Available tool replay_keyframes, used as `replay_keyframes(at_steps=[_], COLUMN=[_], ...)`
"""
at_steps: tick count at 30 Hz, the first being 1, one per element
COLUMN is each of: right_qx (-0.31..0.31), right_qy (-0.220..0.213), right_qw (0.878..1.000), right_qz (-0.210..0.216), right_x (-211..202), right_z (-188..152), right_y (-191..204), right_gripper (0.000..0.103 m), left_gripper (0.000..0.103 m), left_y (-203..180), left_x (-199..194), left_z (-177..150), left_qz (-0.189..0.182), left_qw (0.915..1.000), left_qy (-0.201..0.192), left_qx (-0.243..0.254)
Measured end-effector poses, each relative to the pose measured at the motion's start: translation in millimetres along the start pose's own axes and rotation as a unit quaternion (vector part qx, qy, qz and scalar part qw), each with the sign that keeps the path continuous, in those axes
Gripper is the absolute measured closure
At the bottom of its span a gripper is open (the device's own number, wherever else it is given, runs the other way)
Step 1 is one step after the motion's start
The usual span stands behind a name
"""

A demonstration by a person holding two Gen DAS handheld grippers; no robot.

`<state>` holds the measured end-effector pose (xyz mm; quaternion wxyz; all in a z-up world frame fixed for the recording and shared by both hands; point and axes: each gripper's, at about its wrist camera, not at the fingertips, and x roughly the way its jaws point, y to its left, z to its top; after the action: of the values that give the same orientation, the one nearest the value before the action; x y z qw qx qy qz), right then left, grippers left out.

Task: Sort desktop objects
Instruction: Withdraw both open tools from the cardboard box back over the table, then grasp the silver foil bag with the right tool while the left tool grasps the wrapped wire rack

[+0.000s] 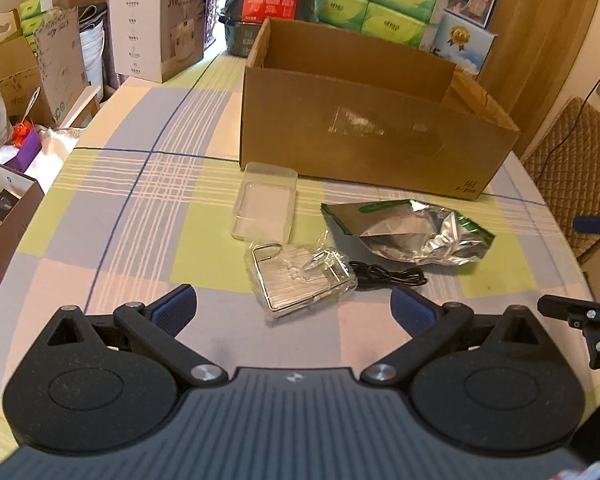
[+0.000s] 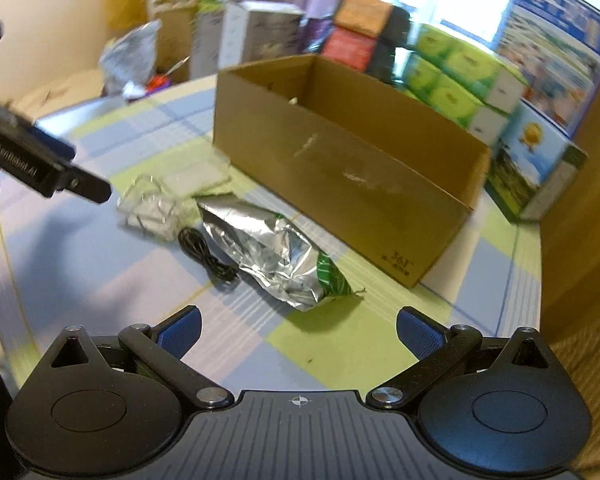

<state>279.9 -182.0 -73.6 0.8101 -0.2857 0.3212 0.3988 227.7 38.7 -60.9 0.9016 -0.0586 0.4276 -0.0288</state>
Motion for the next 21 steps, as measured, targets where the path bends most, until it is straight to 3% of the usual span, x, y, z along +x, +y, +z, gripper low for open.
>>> replay_keyframes(at_steps=[11, 21], right_qx=[-0.120, -0.217], right_qy=[0.037, 0.088], right_qw=[0.991, 0.967], right_qz=[0.048, 0.096], right_x=[67, 123], right_z=[19, 39], right_y=[-10, -7], right_gripper=[0.002, 0.002], left_gripper=[0.002, 0.003], left_y=[-1, -3], left_x=[53, 83], left_z=[1, 9], left_qz=[0.005, 0.005], left_qw=[0.9998, 0.9994], left_qy=[0.014, 0.030], left_qx=[-0.016, -0.014])
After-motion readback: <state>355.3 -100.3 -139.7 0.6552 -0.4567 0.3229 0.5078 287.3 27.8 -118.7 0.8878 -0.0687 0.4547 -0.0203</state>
